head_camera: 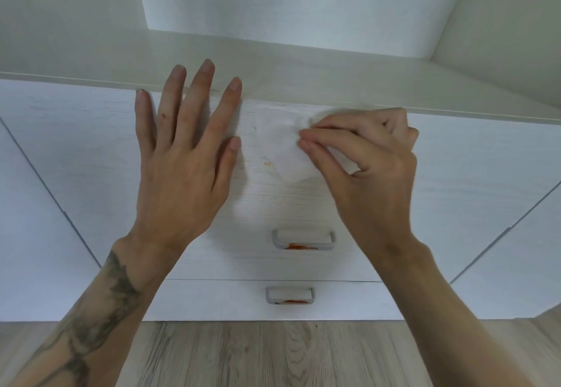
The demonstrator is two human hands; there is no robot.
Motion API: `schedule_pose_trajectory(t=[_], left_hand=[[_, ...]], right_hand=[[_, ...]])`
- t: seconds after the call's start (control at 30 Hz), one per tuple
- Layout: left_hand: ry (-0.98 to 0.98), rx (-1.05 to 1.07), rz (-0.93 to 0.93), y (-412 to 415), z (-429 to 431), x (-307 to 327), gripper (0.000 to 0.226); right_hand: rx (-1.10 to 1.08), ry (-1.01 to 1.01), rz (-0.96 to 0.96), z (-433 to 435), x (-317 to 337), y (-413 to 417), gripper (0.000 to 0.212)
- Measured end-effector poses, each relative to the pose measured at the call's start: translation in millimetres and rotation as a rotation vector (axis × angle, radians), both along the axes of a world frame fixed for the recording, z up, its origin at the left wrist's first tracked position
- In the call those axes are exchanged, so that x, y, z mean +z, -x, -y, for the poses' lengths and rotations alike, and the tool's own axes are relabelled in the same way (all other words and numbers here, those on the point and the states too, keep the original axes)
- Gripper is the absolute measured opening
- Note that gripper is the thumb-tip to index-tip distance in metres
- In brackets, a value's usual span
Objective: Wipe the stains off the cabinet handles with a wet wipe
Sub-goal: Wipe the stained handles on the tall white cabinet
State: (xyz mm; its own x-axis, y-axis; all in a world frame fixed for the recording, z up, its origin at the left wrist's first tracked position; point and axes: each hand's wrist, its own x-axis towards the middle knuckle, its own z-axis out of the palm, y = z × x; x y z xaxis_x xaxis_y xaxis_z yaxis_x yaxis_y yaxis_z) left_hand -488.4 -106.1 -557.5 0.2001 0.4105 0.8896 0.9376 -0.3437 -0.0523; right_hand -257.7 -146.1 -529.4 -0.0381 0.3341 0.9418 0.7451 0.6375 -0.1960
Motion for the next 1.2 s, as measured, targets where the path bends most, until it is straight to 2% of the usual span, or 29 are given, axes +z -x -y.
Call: schedule_pose_trajectory(t=[0.2,0.33,0.43,0.57,0.63,0.8,0.93,1.2], left_hand=[[-0.003,-0.011,0.006,0.0,0.2,-0.4,0.055],[0.003,-0.013,0.012,-0.9,0.7,0.3,0.056],[0.009,-0.015,0.004,0.3,1.5,0.7,0.056],[0.007,-0.032,0.008,1.1,2.0,1.6,0.056],[0.009,-0.033,0.02,-0.2,2.5,1.3,0.056],[0.012,-0.041,0.03,-2.9,3.1,1.4,0.055],[0.014,-0.073,0.085,-9.2,4.4,-6.4,0.054],[0.052,-0.084,0.104,-13.1,8.4,-70.7,0.054]], right_hand=[[-0.04,0.02,0.044,6.7,-1.0,-46.7,0.006],[-0.036,0.072,-0.095,16.7,-0.8,-56.9,0.007],[-0.05,0.033,-0.169,22.9,6.3,-48.5,0.005],[-0.035,-0.005,0.04,17.5,0.1,-16.4,0.007],[-0.073,0.001,0.076,13.0,-7.8,-16.4,0.012],[-0.121,-0.008,-0.067,19.6,-18.2,-56.3,0.017],[-0.153,0.075,-0.211,31.8,-34.3,-72.3,0.019],[-0.071,0.235,-0.271,47.9,-77.4,-54.8,0.014]])
